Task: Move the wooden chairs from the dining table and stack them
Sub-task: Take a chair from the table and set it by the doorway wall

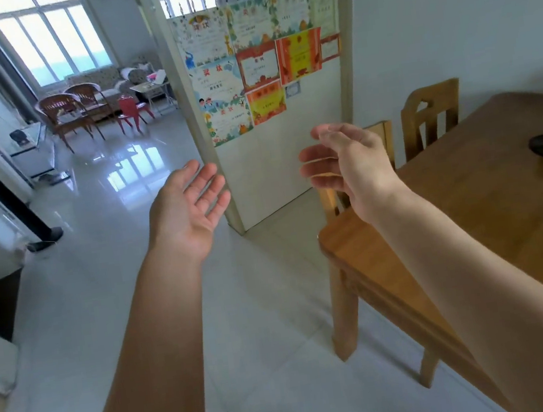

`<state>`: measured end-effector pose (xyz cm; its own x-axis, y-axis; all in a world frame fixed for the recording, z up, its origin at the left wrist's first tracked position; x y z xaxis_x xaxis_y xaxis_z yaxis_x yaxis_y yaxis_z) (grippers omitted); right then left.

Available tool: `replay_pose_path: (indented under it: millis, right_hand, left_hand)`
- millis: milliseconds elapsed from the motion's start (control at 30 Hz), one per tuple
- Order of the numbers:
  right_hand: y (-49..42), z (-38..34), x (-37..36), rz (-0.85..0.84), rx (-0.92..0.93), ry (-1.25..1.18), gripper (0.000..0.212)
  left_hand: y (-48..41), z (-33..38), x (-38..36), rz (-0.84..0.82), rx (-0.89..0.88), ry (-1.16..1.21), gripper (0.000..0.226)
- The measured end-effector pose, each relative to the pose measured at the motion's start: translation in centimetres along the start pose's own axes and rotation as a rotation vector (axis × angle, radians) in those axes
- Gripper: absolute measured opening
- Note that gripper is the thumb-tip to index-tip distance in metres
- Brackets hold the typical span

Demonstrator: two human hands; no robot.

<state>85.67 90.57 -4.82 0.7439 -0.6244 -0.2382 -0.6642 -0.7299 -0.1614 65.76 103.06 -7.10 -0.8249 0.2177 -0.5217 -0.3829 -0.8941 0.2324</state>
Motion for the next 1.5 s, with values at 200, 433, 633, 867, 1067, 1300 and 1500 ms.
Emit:
replay_pose_path:
  millis: [200,433,633,867,1067,1300,1500]
  right_hand:
    - [-9.8,3.0,-5.1,-0.054,-0.040,0.002,0.019]
    - [-20.4,6.7,-9.9,-0.050,-0.031,-0.002,0.021]
    - [-31.1,9.4,-14.7,0.055,-0.002,-0.030,0.020]
    - [-41.9,12.2,-19.6,0.143,0.025,-0.059,0.017]
    - [-49.2,14.5,-18.4,0.252,0.041,-0.019,0.018]
    - [-58.0,15.7,-12.5,0.374,0.058,-0.013,0.015]
    - [-66.1,15.4,-3.5,0.504,0.083,0.000,0.016]
  left_hand:
    - [-9.4,2.3,0.5,0.034,-0.010,0.028,0.015]
    - [-21.9,4.1,0.7,0.023,0.011,0.028,0.016]
    - [-34.5,7.9,-0.6,-0.049,0.050,-0.054,0.017]
    - [-47.9,11.8,-1.9,-0.132,0.106,-0.117,0.016]
    - [-57.2,10.1,-5.9,-0.219,0.180,-0.137,0.020]
    - [-66.0,5.1,-15.6,-0.368,0.238,-0.175,0.012]
    - [-73.5,-0.5,-26.9,-0.477,0.324,-0.230,0.011]
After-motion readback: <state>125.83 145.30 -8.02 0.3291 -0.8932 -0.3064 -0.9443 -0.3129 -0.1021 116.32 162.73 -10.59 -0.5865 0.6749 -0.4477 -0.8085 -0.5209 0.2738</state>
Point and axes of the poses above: each hand's wrist, its own y-axis away from the middle knuckle, its own x-axis out of the back of the hand, z = x × y, the point moved 8 cm from there along -y, towards the middle knuckle, and after that the axes turned 5 degrees about x, right-handed, at the moved point
